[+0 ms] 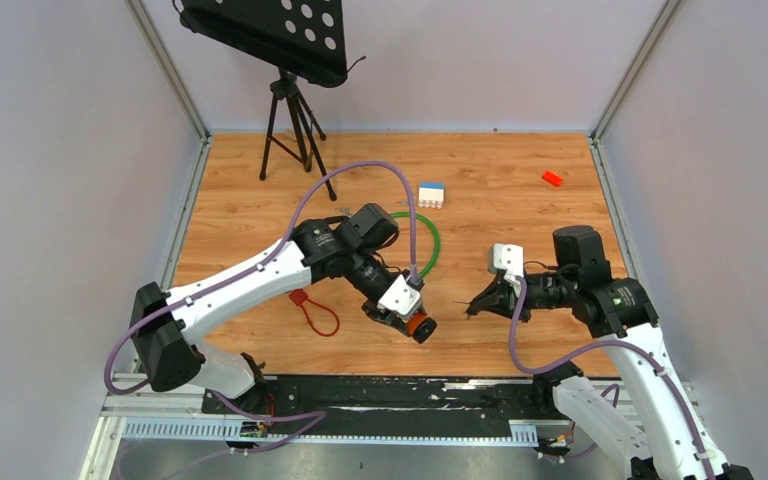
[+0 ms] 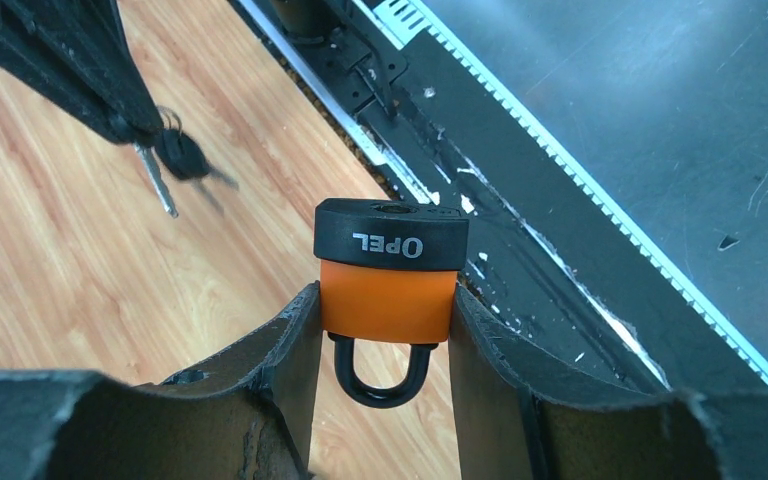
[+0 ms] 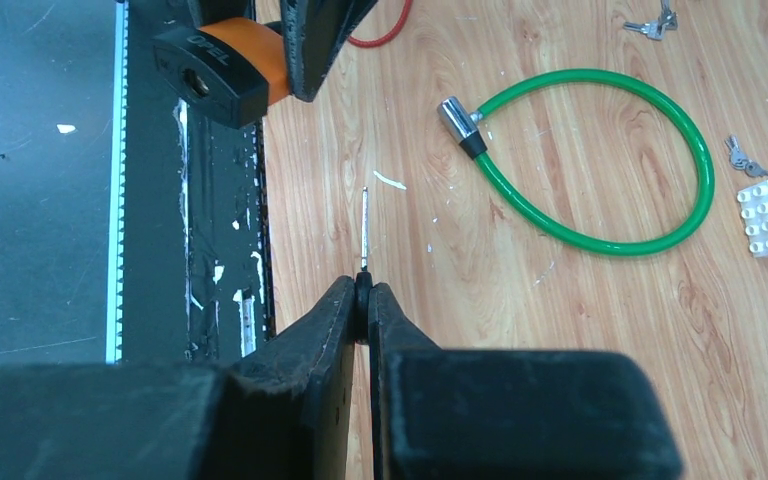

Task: Unlock with the key
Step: Unlock the lock.

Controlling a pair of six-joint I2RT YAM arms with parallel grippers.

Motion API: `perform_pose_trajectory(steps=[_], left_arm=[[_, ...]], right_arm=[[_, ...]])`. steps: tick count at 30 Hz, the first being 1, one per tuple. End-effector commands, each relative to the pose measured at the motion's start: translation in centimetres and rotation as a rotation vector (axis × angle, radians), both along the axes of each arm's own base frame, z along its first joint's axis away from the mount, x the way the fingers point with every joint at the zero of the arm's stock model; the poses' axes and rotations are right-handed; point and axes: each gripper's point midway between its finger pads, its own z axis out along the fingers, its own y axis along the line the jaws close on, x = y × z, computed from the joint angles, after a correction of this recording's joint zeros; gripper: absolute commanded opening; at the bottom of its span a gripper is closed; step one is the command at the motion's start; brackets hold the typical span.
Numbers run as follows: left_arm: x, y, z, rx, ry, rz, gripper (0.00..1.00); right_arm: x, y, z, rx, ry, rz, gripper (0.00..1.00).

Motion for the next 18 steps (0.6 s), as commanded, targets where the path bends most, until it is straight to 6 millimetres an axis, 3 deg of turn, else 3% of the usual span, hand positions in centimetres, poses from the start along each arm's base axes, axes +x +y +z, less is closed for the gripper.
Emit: perform_pose_trajectory(steps=[1,9,18], left_arm=[[1.4,-0.5,2.0,-0.058,-0.11,0.04,0.0],[8.3,-1.7,0.4,-0.051,-0.291,0.382,0.0],[11.3,-0.3,0.1,-0.132,-0.454,0.55,0.0]], right_arm=[[-0.9,0.8,2.2,0.054,-0.039,0.077,0.0],[-0.5,2.8,2.2,0.128,0.123,0.141,0.0],[1.9,4.0,0.9,0.139,0.28,0.089,0.0]])
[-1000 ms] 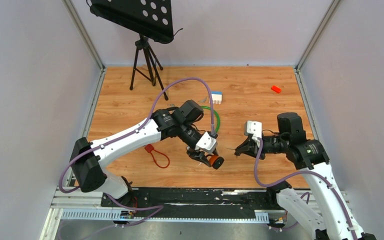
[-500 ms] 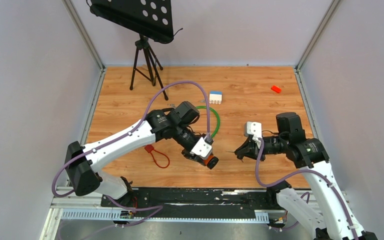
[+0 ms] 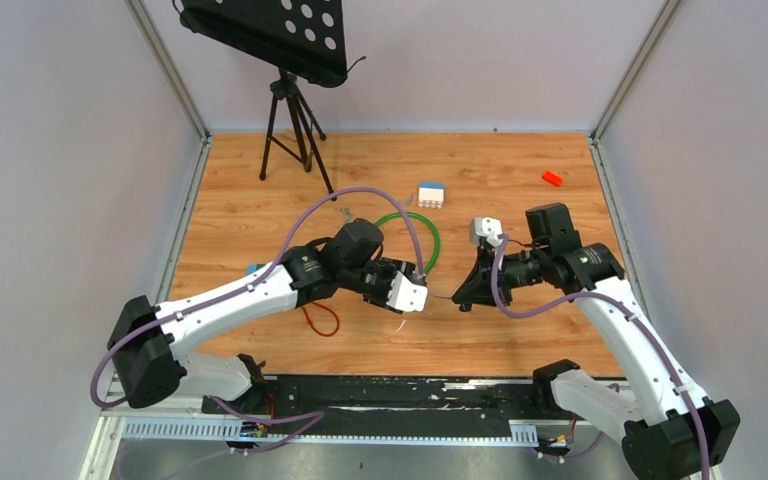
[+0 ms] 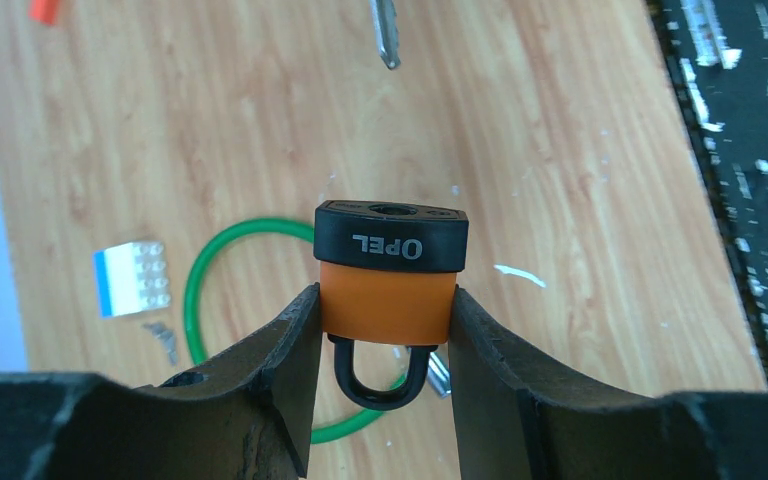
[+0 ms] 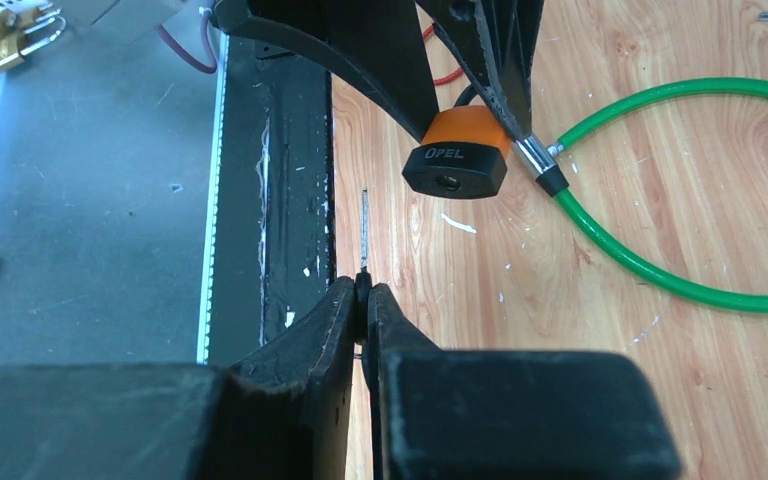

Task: Unlock with the key
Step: Unlock the lock.

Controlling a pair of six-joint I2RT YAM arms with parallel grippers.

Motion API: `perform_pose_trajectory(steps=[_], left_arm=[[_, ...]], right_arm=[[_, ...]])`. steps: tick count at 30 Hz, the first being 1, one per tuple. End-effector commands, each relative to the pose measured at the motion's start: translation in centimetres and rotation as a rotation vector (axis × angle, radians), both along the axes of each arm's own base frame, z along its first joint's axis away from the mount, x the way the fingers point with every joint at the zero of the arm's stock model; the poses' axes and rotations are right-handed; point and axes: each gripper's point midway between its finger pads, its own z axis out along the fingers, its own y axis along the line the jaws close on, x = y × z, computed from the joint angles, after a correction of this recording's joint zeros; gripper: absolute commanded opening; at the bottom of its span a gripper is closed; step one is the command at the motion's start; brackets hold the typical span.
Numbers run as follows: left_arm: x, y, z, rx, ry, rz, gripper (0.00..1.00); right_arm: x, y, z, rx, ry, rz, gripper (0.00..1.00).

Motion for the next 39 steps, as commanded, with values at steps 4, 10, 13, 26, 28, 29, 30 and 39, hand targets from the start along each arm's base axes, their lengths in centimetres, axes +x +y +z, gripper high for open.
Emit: perform_pose_trajectory(steps=[4,10,13,26,28,29,30,39], left_arm=[[2.4,-0.7,4.6,-0.216,-0.21,0.079,0.0],[2.2,-0.8,4.1,-0.266,-0.241,0.061,0.0],[2.5,-0.9,3.9,-0.285,-0.246,0.088,0.0],[4.1,-1.0,3.7,-0.316,-0.257,0.192,0.0],[4.0,-1.0,3.5,-0.313,-0.261,0.194,0.0],[4.0,-1.0,3.4,-0.31,-0.264,0.194,0.0],[4.0,-1.0,3.5,-0.311,-0.266,0.196,0.0],[4.3,-1.0,3.8,-0.324,-0.264,0.217,0.0]], right_arm=[[2.0,1.6,0.5,0.043,0.089,0.001,0.0],[3.5,2.1,-0.5,0.017,0.168,-0.01,0.0],[3.9,2.3,-0.6,0.015,0.186,-0.016,0.0],[5.5,3.0,-1.5,-0.004,0.296,-0.016,0.0],[5.7,3.1,-1.4,-0.006,0.298,-0.019,0.0],[5.9,3.1,-1.3,-0.006,0.296,-0.022,0.0],[6.0,3.1,-1.2,-0.009,0.292,-0.025,0.0],[6.3,2.9,-1.7,-0.036,0.289,-0.036,0.0]])
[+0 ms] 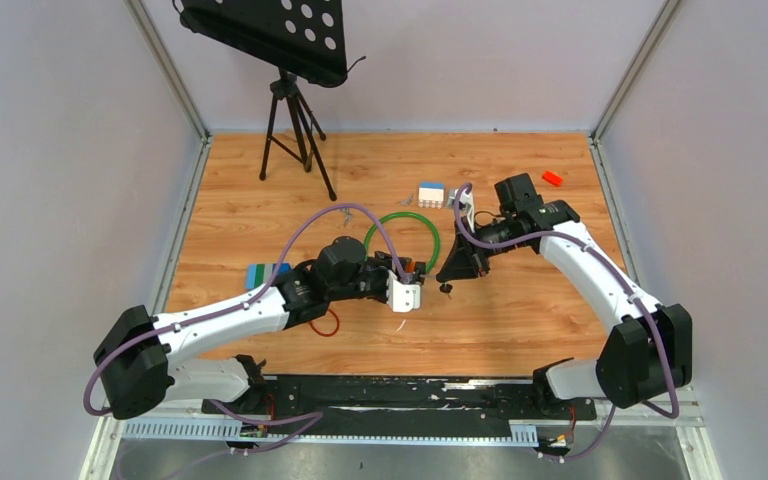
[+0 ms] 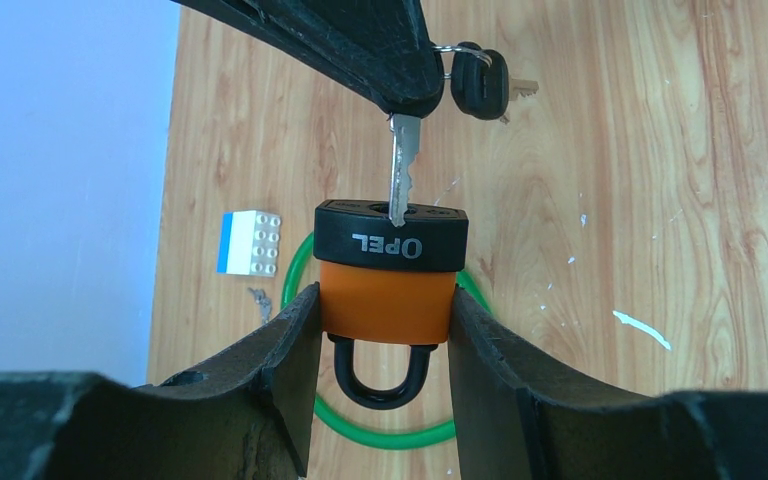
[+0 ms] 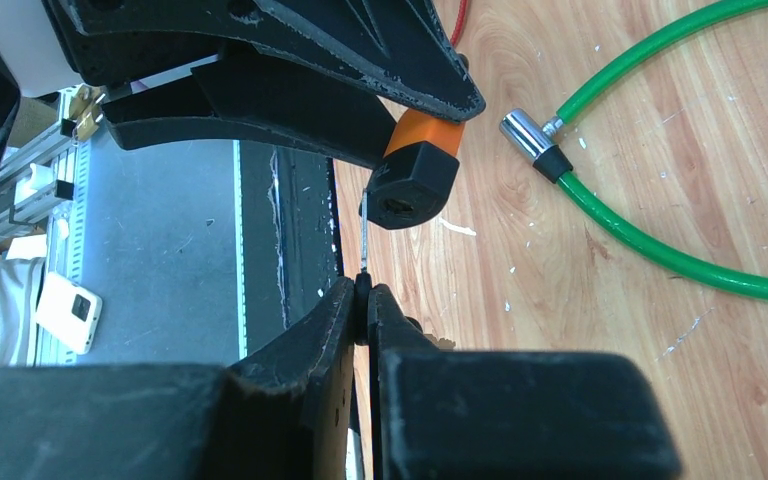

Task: Unlock with the key
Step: Unlock the lock.

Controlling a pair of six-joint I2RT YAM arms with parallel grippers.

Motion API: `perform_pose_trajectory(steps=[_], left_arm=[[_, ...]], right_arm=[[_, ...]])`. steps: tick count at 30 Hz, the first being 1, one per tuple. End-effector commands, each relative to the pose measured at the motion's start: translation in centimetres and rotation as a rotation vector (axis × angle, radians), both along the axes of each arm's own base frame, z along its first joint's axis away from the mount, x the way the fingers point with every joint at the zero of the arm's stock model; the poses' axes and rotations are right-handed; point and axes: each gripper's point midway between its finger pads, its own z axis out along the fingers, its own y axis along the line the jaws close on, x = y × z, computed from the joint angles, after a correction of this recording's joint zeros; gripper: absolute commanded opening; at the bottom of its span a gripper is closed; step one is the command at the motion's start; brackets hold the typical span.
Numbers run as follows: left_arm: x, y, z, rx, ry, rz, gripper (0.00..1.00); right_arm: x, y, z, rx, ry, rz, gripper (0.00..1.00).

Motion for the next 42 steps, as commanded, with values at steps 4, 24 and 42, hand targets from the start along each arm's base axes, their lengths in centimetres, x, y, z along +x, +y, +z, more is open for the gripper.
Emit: perform_pose_trajectory(steps=[4,24,42], left_arm=[[0.7,-0.9,3.0,-0.107,-0.054,0.025,0.0],[0.6,-1.1,2.9,-0.095,-0.056,0.014,0.0],[0.7,-1.2,3.1,-0.082,-0.091,0.029,0.0]], right_arm=[[0.8,-0.2,0.9,0.014,-0.027,-0.007,0.0],[1.4,-0.1,0.8,0.047,0.048,-0.009,0.0],[2.2,0.1,-0.4,0.021,0.107,-0.044,0.0]])
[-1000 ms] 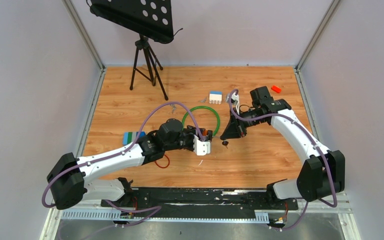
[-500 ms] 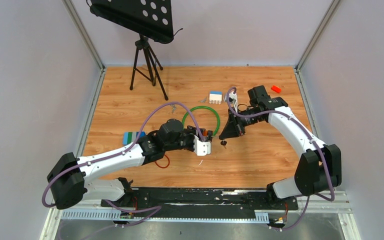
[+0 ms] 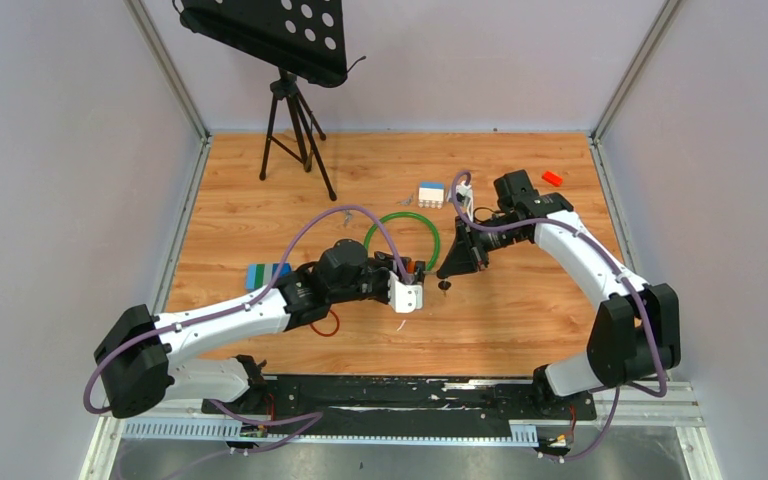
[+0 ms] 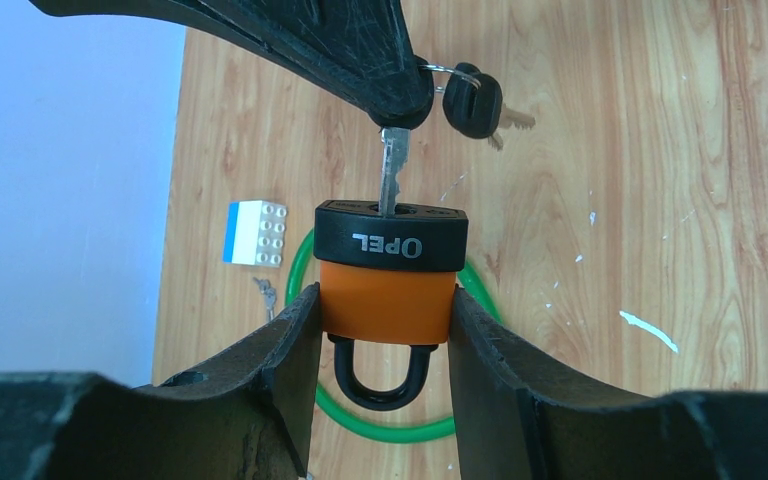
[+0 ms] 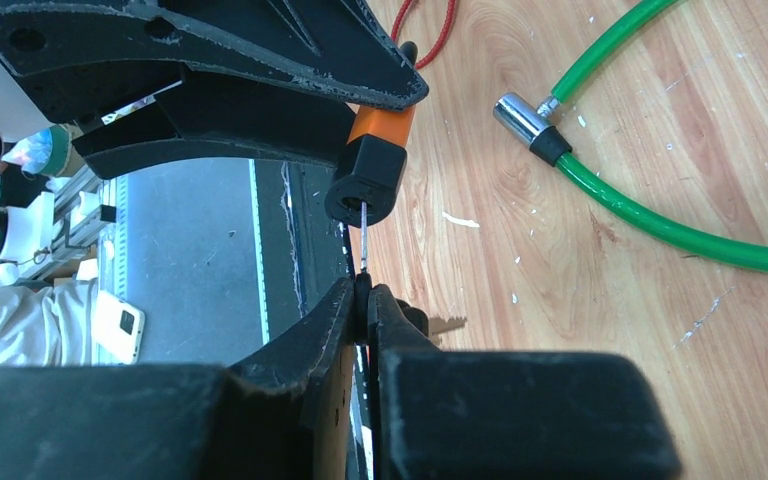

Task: Unlock with the key
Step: Unlock the lock.

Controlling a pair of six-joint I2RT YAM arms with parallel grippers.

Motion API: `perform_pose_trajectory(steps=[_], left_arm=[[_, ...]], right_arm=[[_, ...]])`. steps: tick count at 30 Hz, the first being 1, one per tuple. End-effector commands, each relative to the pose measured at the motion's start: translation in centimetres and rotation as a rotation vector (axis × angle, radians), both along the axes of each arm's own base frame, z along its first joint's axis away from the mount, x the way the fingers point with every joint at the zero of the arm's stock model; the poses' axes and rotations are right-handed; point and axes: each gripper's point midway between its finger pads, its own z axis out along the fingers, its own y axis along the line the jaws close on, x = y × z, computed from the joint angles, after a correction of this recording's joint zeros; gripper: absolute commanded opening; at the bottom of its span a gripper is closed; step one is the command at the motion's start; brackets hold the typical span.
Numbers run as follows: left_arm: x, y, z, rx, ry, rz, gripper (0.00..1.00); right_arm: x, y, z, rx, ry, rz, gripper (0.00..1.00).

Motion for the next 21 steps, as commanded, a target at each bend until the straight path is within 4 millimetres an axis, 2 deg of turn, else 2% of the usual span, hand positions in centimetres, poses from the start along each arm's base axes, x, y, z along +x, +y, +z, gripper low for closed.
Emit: perform_pose_trajectory(steps=[1,14,21], left_arm=[[0.6,-1.2,3.1,-0.077,-0.088,-0.003,0.0],[1.1,-1.3,2.9,-0.039,-0.183,0.058,0.0],[0.9,-1.1,2.3,-0.027,-0.213,0.046,0.0]], right_arm=[[0.9,0.5,0.8,0.032,-0.008,-0.005,0.0],[2.4,0.9,-0.4,0.0,0.091,-0.038,0.0],[1.7,1.5,0.0,0.082,0.155,0.025,0.0]])
